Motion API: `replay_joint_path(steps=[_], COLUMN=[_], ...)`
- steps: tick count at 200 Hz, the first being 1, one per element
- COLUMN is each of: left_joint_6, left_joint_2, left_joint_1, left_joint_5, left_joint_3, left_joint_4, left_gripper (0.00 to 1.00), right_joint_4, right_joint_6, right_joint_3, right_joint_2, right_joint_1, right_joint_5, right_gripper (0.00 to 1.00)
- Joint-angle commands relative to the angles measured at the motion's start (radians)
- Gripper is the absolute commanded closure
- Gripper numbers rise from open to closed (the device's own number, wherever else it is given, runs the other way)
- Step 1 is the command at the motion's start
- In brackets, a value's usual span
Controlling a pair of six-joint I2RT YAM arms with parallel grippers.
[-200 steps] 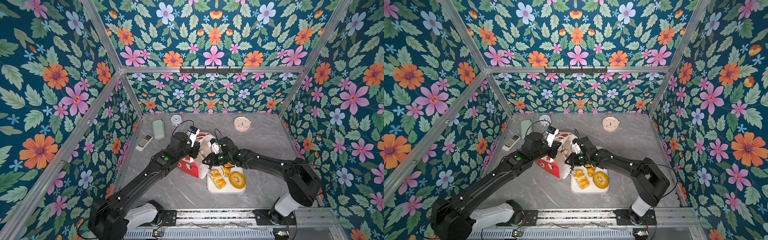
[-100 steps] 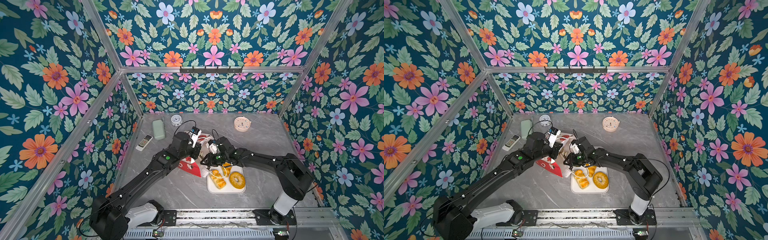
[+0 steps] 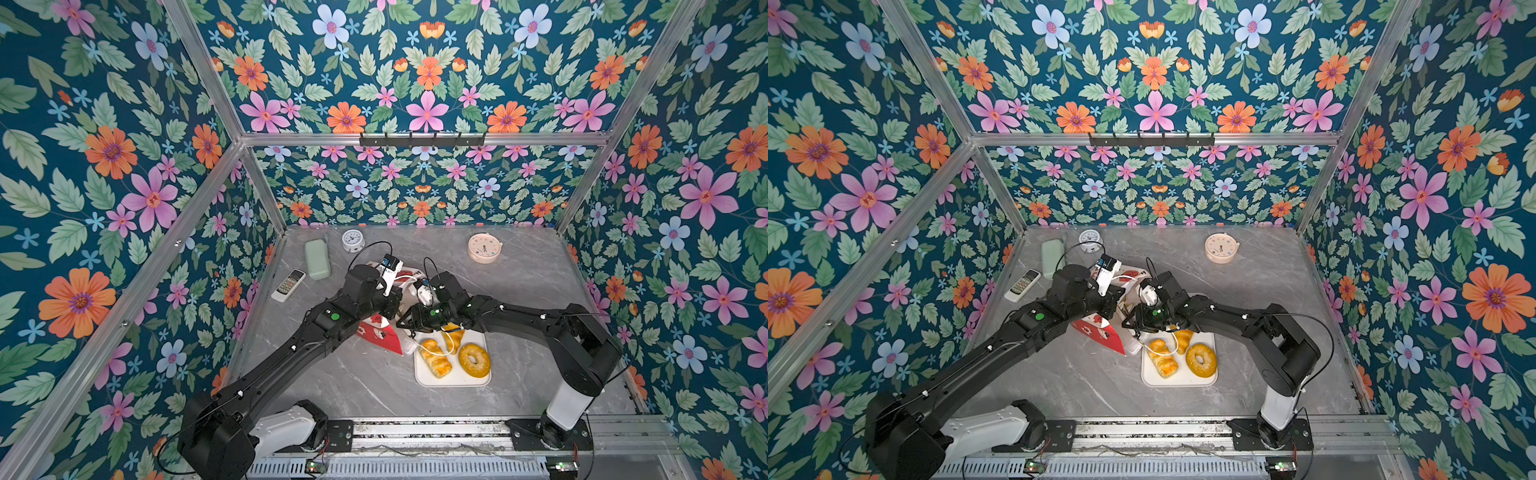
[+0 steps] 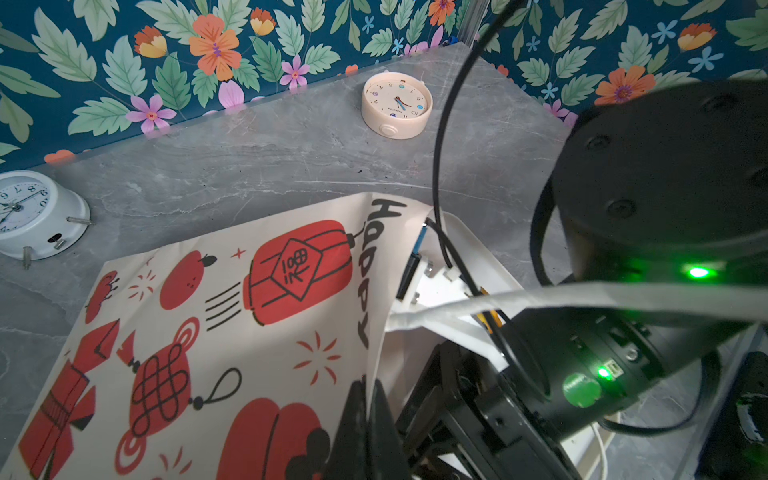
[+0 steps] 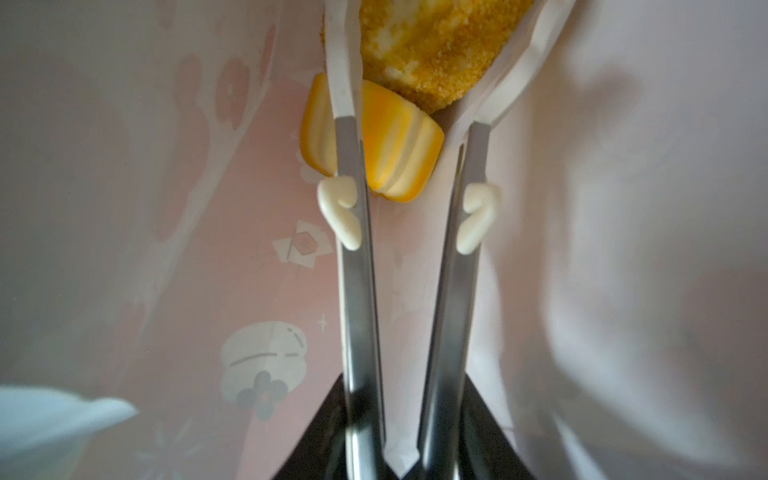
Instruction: Take the fake bread out of the paper bag
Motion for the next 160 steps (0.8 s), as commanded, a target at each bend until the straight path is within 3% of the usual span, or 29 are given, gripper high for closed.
replay_joint_path(steps=[1,22,60,160], left_joint_6=[0.015,0.016,0.016,0.019], left_joint_2=[-0.003,-0.005,-0.018,-0.013], left_joint_1=[0.0,0.0,-0.001,0.0], left_joint_5=[0.015,0.018,0.019,0.033], left_joint_3=[0.0,-0.003,-0.017,-0.02], left_joint_4=[0.028,0.031,0.039,0.038], left_gripper=[1.0,1.0,1.0,1.0], right_joint_4=[0.018,0.072,-0.004,-0.045], right_joint_6=[0.009,0.047,0.009,-0.011], right_joint_3=[0.005,-0.008,0.033,0.083], right_joint_2=[-0.003,-0.003,0.016,0.101], right_joint_1=[-0.005,-0.02,-0.019,-0.02], right_joint_5=[-0.035,-0.079,-0.055,-0.131], right_gripper=[0.62,0.62,0.62,0.62])
